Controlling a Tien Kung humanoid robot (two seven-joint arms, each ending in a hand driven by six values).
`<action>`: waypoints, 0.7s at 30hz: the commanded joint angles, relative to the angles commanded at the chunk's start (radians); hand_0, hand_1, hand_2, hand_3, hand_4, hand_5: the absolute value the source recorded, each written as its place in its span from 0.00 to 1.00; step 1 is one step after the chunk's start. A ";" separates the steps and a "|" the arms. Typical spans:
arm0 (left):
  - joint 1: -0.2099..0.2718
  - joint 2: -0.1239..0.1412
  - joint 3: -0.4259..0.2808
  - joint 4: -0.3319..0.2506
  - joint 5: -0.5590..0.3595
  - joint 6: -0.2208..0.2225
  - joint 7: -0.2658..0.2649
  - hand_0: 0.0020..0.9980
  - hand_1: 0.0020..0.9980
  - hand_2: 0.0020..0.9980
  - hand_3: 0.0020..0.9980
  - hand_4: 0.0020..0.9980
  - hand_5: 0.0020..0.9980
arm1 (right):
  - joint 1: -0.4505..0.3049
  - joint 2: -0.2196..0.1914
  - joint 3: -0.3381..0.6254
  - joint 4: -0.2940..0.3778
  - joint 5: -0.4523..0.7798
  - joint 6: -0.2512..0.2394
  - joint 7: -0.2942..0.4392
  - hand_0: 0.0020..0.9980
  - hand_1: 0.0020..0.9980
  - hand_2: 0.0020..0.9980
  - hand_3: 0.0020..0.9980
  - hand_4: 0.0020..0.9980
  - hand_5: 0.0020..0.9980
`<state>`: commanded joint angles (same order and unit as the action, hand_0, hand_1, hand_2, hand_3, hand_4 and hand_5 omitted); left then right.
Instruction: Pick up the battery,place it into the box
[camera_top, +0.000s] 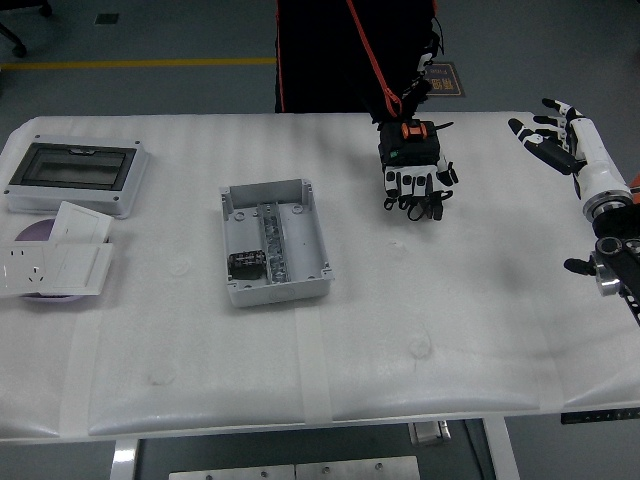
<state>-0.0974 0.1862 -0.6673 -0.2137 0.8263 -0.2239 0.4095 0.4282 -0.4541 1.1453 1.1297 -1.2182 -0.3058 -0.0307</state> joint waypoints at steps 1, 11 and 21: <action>0.000 0.000 0.000 0.000 0.000 0.000 0.000 0.47 0.61 0.54 0.47 0.46 0.39 | 0.000 0.000 0.001 0.000 0.000 0.000 0.000 0.86 0.78 0.81 0.90 0.87 0.51; -0.003 0.000 0.000 0.000 0.000 0.000 -0.001 0.47 0.61 0.54 0.47 0.46 0.39 | -0.001 -0.006 0.010 -0.007 -0.009 0.005 -0.008 0.86 0.77 0.81 0.91 0.87 0.51; -0.004 0.002 -0.006 0.000 0.006 0.000 0.000 0.47 0.61 0.54 0.47 0.46 0.39 | -0.003 -0.004 0.010 -0.010 -0.019 0.006 -0.012 0.86 0.77 0.81 0.91 0.87 0.51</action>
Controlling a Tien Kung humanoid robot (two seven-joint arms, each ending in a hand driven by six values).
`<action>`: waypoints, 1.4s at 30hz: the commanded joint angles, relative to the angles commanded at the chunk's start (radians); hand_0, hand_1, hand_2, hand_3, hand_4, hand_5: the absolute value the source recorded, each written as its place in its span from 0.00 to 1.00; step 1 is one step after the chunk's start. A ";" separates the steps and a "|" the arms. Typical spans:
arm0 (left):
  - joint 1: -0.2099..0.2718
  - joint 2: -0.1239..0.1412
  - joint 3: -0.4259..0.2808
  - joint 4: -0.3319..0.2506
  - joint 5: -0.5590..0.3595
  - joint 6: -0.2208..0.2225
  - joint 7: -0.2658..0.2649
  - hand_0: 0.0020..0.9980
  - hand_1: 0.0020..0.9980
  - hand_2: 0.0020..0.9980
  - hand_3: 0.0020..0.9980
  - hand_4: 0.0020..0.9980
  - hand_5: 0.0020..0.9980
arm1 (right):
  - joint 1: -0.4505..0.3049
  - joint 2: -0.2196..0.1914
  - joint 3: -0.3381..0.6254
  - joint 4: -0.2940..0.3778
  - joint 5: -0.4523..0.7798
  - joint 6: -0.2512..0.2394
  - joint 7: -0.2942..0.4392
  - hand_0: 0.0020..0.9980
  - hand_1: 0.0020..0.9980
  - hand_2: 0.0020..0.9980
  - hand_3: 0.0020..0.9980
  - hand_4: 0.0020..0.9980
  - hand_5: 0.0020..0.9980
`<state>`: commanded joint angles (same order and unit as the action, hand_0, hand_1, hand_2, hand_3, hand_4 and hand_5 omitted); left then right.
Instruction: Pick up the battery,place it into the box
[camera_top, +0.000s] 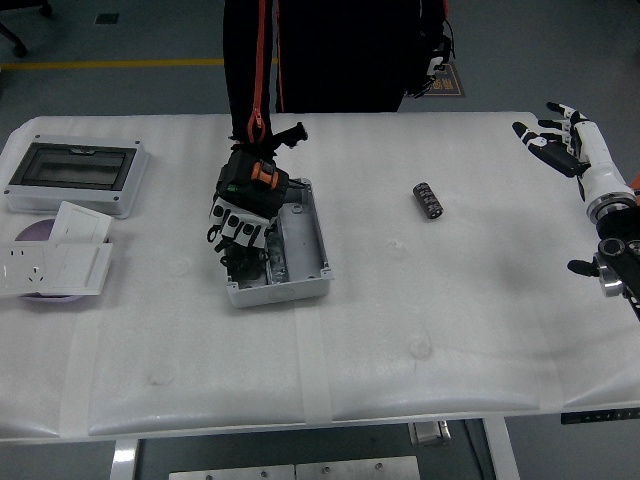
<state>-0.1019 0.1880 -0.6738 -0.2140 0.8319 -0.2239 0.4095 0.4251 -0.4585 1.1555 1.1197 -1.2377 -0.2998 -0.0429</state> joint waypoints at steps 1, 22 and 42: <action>0.000 0.000 -0.001 0.000 0.002 0.000 0.000 0.47 0.61 0.54 0.47 0.46 0.39 | 0.000 0.000 -0.001 0.000 0.000 0.000 0.000 0.86 0.77 0.81 0.91 0.87 0.51; -0.004 -0.001 -0.010 0.001 0.011 0.004 -0.008 0.47 0.61 0.54 0.47 0.46 0.40 | 0.002 0.001 -0.001 -0.007 0.002 0.000 -0.001 0.85 0.77 0.82 0.91 0.87 0.51; -0.007 -0.003 -0.006 0.001 0.006 0.004 -0.011 0.47 0.61 0.55 0.46 0.46 0.39 | 0.006 -0.002 0.000 -0.015 -0.005 -0.001 -0.005 0.85 0.76 0.82 0.91 0.87 0.52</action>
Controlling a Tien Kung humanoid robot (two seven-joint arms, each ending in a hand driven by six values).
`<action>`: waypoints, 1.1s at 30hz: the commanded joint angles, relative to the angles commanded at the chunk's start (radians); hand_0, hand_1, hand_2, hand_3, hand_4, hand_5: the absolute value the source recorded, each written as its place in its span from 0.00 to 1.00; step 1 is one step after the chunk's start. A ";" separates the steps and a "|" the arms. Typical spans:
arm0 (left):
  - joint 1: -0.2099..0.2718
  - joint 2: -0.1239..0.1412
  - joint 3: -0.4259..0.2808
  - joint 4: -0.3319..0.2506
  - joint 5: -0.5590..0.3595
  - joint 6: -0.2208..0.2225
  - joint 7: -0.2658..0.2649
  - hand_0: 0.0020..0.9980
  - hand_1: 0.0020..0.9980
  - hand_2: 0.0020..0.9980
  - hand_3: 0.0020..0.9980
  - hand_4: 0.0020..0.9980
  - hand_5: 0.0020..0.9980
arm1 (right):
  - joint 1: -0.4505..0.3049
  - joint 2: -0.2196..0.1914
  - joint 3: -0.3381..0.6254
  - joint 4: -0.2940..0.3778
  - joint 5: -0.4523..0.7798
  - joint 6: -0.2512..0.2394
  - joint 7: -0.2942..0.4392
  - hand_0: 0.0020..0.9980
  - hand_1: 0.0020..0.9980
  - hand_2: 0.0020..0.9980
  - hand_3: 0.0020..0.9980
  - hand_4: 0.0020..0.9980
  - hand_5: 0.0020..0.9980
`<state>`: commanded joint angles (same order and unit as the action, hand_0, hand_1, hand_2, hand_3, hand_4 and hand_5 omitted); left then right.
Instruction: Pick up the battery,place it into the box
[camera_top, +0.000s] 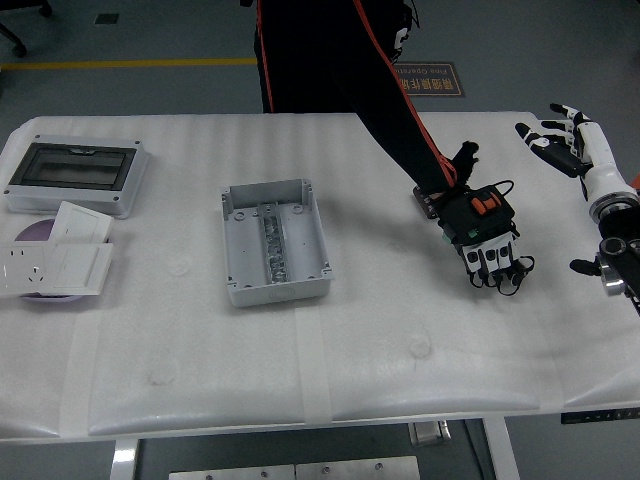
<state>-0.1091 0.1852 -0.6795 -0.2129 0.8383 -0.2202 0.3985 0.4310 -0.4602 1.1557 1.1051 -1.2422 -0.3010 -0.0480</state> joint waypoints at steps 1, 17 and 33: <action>0.000 0.000 0.001 0.000 -0.001 0.000 0.000 0.47 0.61 0.55 0.46 0.46 0.39 | 0.000 0.000 0.000 0.000 0.000 0.000 0.000 0.85 0.76 0.82 0.91 0.87 0.52; 0.001 0.000 -0.005 0.000 0.004 0.000 0.000 0.47 0.61 0.55 0.46 0.46 0.39 | 0.002 -0.001 -0.052 0.039 -0.089 -0.016 -0.042 0.86 0.76 0.82 0.91 0.87 0.52; -0.002 0.003 -0.014 0.001 0.012 -0.001 0.001 0.47 0.61 0.55 0.46 0.47 0.39 | 0.173 0.110 -0.372 -0.082 -0.263 -0.001 -0.118 0.85 0.76 0.82 0.92 0.87 0.52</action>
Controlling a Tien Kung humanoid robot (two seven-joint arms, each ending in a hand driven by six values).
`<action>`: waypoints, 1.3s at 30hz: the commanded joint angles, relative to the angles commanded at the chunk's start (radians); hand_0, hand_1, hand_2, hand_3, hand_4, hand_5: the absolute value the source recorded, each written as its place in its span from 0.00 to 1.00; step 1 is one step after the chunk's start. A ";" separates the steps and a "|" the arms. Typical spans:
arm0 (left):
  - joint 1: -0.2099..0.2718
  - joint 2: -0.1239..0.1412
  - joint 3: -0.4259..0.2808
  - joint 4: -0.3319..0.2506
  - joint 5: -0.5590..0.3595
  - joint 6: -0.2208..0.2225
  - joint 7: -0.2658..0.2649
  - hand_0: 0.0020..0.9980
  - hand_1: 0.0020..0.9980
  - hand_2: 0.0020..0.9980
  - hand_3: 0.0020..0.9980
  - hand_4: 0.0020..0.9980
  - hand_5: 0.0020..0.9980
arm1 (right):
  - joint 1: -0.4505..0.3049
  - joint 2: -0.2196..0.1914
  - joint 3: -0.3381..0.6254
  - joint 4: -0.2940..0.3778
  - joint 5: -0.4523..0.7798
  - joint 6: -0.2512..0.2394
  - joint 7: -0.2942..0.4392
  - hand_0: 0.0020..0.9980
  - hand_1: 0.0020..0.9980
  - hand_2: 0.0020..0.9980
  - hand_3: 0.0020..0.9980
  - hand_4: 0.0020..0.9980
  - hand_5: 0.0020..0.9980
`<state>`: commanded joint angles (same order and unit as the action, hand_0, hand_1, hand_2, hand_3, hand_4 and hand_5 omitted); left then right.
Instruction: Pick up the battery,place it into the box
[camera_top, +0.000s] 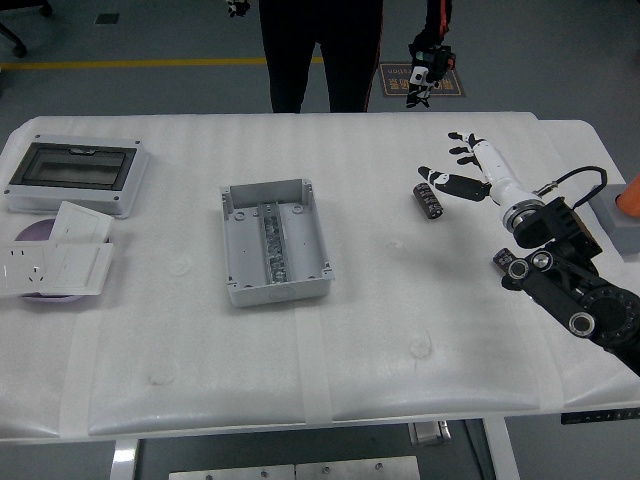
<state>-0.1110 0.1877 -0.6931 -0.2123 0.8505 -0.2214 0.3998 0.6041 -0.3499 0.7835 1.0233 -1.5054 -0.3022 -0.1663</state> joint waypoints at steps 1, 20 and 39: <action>0.000 0.000 -0.002 0.000 0.002 0.000 0.000 0.47 0.61 0.55 0.46 0.47 0.39 | 0.014 0.005 -0.021 -0.017 0.001 0.004 -0.002 0.85 0.76 0.82 0.92 0.87 0.52; -0.002 0.003 -0.018 0.000 0.021 -0.003 0.004 0.47 0.61 0.55 0.46 0.46 0.38 | 0.155 0.044 -0.252 -0.227 0.071 0.060 -0.021 0.85 0.73 0.81 0.92 0.87 0.52; -0.005 0.008 -0.027 -0.001 0.034 -0.007 0.008 0.47 0.61 0.55 0.46 0.47 0.38 | 0.205 0.062 -0.378 -0.289 0.132 0.074 -0.020 0.84 0.72 0.80 0.91 0.87 0.53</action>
<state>-0.1155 0.1958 -0.7200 -0.2133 0.8847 -0.2281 0.4074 0.8086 -0.2881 0.4057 0.7342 -1.3735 -0.2286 -0.1862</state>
